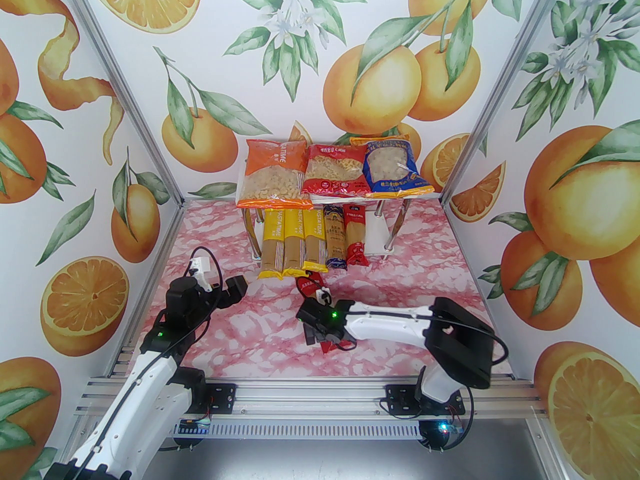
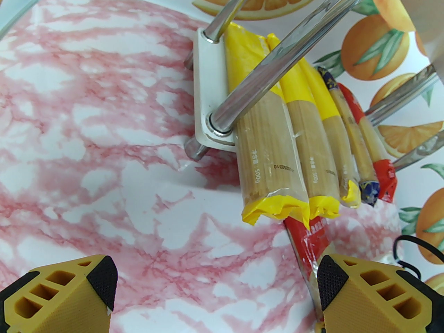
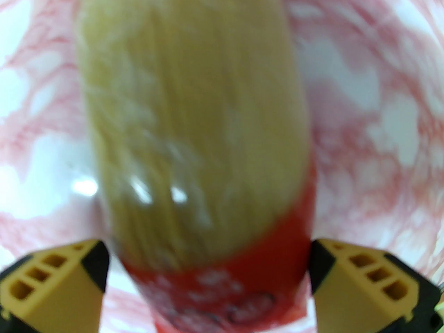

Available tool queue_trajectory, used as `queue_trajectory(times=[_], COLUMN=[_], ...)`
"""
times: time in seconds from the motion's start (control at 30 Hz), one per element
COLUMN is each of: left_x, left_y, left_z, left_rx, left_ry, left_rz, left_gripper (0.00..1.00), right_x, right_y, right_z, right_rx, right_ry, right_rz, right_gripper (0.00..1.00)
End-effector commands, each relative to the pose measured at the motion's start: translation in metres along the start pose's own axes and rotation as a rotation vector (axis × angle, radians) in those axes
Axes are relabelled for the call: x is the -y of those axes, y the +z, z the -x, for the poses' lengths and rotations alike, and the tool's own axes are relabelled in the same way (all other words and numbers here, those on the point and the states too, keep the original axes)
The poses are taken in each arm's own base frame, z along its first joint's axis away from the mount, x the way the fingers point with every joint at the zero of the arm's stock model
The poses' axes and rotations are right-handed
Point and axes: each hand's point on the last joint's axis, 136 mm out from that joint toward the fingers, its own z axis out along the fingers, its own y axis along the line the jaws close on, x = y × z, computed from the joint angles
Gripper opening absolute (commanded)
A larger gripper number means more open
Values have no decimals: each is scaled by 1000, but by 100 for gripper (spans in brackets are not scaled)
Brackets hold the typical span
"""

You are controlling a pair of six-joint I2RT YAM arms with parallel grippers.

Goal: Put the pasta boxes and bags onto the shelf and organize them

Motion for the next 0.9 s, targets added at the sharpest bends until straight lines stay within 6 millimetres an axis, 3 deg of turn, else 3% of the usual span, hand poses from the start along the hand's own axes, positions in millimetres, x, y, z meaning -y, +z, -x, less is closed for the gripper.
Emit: queue_trajectory(times=[0.0, 0.27, 0.53, 0.87], left_x=[-1, -3, -4, -1], left_y=[-2, -2, -1, -4], left_z=[1, 1, 0, 3], left_rx=[16, 18, 15, 26], left_ry=[2, 1, -12, -11], left_rz=[-3, 2, -2, -9], left_gripper=[100, 100, 100, 100], right_x=[-5, 0, 0, -8], right_y=[6, 3, 5, 0], right_z=[5, -10, -24, -39], right_rx=[-22, -43, -74, -116], right_ry=[-58, -26, 5, -13], right_rz=[6, 92, 191, 254], right_gripper=[97, 93, 72, 23])
